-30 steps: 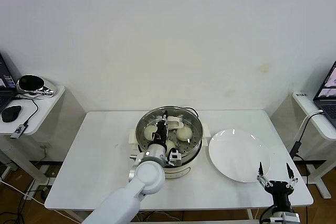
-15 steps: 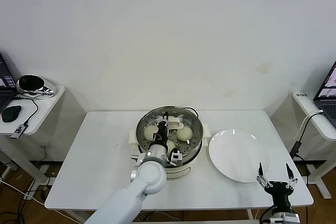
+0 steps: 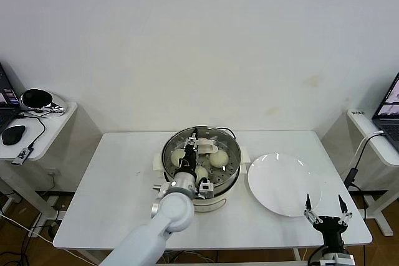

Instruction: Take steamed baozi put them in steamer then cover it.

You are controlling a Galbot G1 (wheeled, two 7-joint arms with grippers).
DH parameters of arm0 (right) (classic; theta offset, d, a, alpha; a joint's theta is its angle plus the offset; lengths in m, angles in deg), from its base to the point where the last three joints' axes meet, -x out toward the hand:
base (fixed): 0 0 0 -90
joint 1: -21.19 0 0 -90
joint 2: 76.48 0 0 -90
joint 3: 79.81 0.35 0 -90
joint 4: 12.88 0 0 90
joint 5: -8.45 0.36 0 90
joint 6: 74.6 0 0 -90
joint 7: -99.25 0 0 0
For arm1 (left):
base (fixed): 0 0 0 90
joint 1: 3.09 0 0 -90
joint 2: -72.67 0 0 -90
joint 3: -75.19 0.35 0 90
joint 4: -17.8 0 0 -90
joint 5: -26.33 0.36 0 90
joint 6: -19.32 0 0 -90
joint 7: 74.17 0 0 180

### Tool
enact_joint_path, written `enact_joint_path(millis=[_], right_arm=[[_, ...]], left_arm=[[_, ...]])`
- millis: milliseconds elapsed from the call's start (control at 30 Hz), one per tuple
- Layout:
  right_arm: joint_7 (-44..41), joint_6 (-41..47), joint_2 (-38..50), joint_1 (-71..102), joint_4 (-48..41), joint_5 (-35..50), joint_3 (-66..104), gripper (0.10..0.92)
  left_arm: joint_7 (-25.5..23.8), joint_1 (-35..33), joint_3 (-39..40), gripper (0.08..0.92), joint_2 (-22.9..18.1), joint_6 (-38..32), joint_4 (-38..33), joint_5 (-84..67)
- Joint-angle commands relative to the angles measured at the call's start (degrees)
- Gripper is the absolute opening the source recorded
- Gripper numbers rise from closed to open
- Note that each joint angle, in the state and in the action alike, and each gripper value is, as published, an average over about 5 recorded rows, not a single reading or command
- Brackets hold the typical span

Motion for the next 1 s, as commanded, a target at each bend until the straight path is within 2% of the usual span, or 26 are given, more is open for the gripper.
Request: enact_joint_path(millis=[33,267,367,500,600,700,833,1000], right_arm=[[0.00,-0.08,0.11,0.16,0.05,-0.01,0.13,0.823],[0.00,-0.18,0.03,0.21,-0.15,-0.23,-0.13,0.823],[-0.01,-0.49,0.16,0.34,-0.47,-0.35,-0.41,0.823],[0.06,-0.89,0.78,0.82,-0.82,-0.25,-0.83,0.823],[0.03,-1.12,1.88,1.57,-0.79,0.78,-1.90,0.823],[-0.24,-1.34,3.51,2.48,-0.61,2.08,-3.22,0.823],[-1.06,-1.34,5.64,4.02,-0.50,3.20,-4.64,0.823],[-4.50,0.75,7.40,7.37,1.13,6.17,-7.20,0.823]], left_arm=[[2.55,-8.93,-2.49,0.467,4.30,-2.21,-10.54,-2.09],[9.28,-22.73,-10.24,0.666,6.77,-7.99,-23.71,-9.20],[15.48,-31.15,-16.69,0.750,6.98,-12.30,-29.23,-16.99],[24.87,-42.72,-28.08,0.815,4.81,-22.29,-31.15,-38.51],[27.73,-49.14,-35.97,0.822,1.84,-27.59,-30.42,-54.40],[28.03,-54.12,-39.85,0.823,0.61,-28.60,-29.25,-65.50],[26.41,-59.44,-40.43,0.823,0.14,-31.87,-27.85,-76.26],[22.65,-61.42,-39.68,0.823,-1.20,-36.47,-23.73,-83.65]])
